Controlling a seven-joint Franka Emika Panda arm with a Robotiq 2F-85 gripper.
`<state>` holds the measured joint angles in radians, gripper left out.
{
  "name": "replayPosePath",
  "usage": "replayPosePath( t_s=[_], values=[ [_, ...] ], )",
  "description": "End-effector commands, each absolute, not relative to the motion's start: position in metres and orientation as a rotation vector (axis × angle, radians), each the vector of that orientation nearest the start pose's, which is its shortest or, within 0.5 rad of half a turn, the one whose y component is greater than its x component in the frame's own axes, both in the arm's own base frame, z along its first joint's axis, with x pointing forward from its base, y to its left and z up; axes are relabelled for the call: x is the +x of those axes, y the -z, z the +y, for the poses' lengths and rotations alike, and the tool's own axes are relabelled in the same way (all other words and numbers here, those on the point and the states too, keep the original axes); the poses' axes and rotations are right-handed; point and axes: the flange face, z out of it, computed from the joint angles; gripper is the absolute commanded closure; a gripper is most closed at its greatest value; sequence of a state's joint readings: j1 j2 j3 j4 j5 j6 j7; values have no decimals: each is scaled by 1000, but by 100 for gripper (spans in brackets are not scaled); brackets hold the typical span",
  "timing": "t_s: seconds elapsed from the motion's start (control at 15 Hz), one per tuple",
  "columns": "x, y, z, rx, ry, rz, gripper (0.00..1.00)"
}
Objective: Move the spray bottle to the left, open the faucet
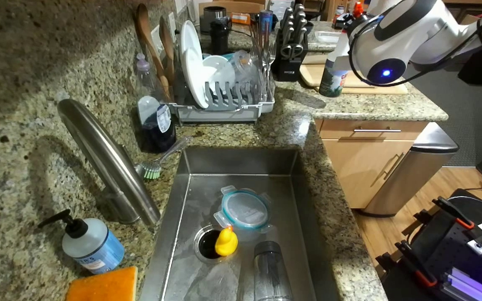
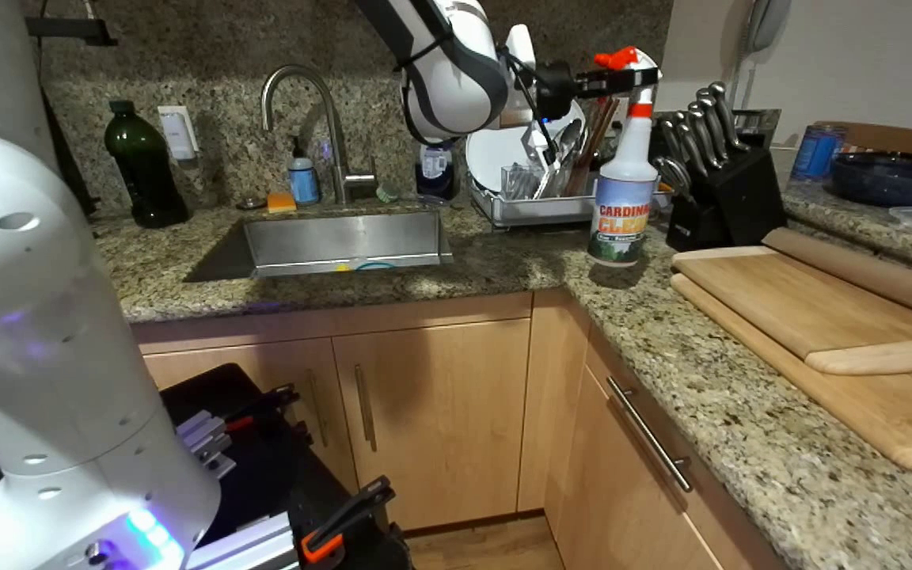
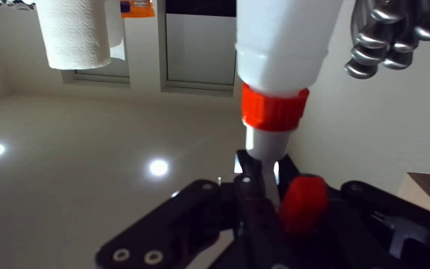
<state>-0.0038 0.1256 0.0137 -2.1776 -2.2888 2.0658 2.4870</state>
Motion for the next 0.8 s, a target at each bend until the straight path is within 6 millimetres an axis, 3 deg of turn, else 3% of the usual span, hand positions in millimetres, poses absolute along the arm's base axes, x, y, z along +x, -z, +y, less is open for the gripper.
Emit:
replayPosePath(
  t_s=[0.0, 0.13, 0.2, 0.27, 0.73],
  values=[
    [576, -381, -43, 1681, -1847, -615, 81],
    [569, -382, -57, 1670, -1837, -644, 81],
    [567, -383, -59, 1668, -1837, -646, 95],
    [569, -382, -58, 1667, -1832, -643, 95],
    [610, -383, 16, 1716, -2061, -248, 95]
  ],
)
